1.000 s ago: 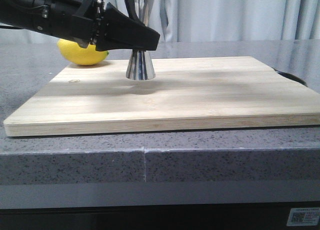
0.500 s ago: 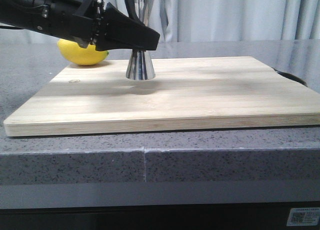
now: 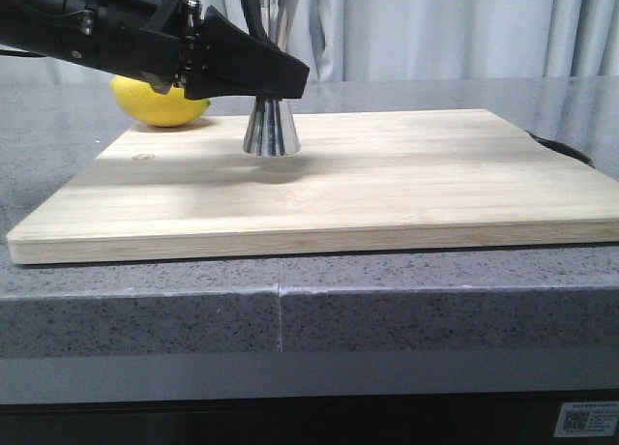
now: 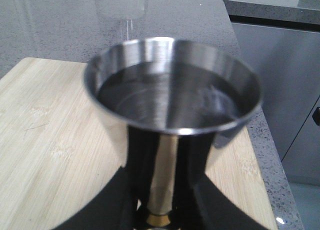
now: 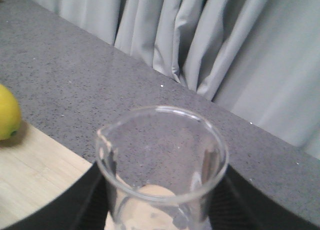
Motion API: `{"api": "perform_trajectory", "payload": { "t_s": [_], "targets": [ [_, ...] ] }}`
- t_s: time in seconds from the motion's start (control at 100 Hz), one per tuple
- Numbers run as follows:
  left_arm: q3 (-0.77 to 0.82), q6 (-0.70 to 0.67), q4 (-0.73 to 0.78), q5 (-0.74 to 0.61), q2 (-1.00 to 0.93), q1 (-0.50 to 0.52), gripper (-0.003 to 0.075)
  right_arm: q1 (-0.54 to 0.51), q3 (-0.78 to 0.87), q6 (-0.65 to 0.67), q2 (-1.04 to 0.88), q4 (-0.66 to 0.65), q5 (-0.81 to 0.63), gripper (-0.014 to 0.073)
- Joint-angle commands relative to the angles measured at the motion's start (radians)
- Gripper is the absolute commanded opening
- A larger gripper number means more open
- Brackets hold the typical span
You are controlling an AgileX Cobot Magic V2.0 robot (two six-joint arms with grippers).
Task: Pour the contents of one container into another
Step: 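Tilt the beaker back upright and lift it away with the right gripper, then lower the empty beaker onto the board's far corner with the right gripper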
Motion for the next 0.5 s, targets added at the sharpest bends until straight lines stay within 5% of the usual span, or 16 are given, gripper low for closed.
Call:
{"api": "perform_trajectory", "payload": {
  "t_s": [0.0,0.49],
  "targets": [
    [-0.028,-0.013,-0.071,0.109,-0.055,-0.01,-0.0019,-0.025,-0.034,0.0,-0.041,0.02,-0.071,0.0246],
    [-0.028,-0.013,-0.066,0.109,-0.055,-0.01,-0.0019,-0.035,0.084,0.0,-0.059,0.023,-0.089,0.0246]
  ]
}}
